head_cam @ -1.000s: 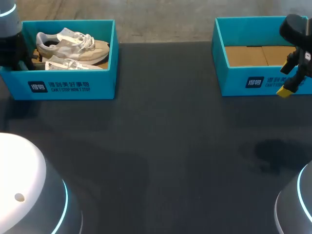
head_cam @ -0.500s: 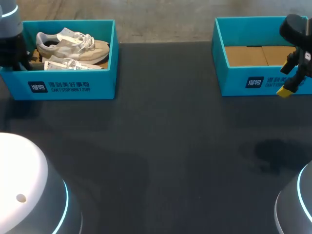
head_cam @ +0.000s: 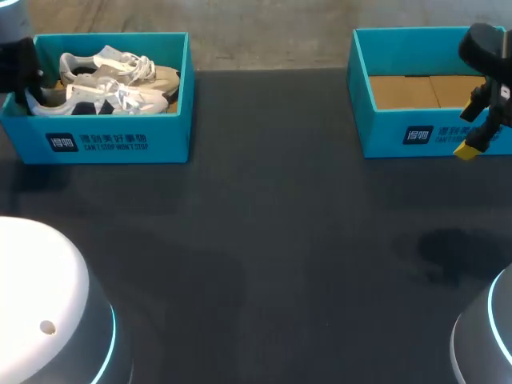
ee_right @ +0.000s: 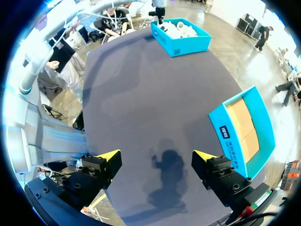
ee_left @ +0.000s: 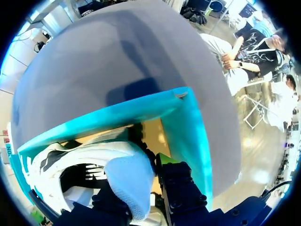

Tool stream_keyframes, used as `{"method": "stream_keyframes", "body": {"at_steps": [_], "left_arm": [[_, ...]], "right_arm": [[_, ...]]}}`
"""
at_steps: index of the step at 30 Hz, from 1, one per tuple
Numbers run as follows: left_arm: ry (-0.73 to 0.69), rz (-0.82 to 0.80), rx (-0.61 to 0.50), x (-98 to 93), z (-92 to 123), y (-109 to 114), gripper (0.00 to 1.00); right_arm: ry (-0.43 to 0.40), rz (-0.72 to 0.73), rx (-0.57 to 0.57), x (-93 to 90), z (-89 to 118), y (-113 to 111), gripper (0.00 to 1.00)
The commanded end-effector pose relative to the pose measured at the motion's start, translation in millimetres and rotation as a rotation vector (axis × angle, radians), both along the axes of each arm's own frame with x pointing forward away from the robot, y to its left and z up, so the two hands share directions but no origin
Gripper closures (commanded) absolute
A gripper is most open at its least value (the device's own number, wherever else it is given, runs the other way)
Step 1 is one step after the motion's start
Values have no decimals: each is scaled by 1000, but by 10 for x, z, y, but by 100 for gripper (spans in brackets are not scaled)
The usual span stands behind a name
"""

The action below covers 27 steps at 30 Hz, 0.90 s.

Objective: Take the shoe out of the shoebox, open the shoe tongue, remove and reinsert the insole, then place the shoe into the shoebox

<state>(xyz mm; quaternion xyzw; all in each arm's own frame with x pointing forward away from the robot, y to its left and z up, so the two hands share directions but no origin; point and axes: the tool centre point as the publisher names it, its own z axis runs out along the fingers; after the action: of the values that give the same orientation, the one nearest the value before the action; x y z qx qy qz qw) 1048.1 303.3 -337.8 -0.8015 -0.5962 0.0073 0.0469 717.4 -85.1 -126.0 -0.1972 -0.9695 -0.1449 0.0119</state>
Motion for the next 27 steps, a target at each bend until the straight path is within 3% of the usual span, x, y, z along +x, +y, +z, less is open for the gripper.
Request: {"method": "stream_keyframes", "body": {"at_steps": [1, 27], "left_arm": [[2, -16, 6, 3, 243, -35, 100], [-19, -50, -5, 17, 1313, -106, 100]], "right_arm": [[5, 0, -3, 22, 2, 13, 0], [5, 0, -3, 22, 2, 13, 0]]}}
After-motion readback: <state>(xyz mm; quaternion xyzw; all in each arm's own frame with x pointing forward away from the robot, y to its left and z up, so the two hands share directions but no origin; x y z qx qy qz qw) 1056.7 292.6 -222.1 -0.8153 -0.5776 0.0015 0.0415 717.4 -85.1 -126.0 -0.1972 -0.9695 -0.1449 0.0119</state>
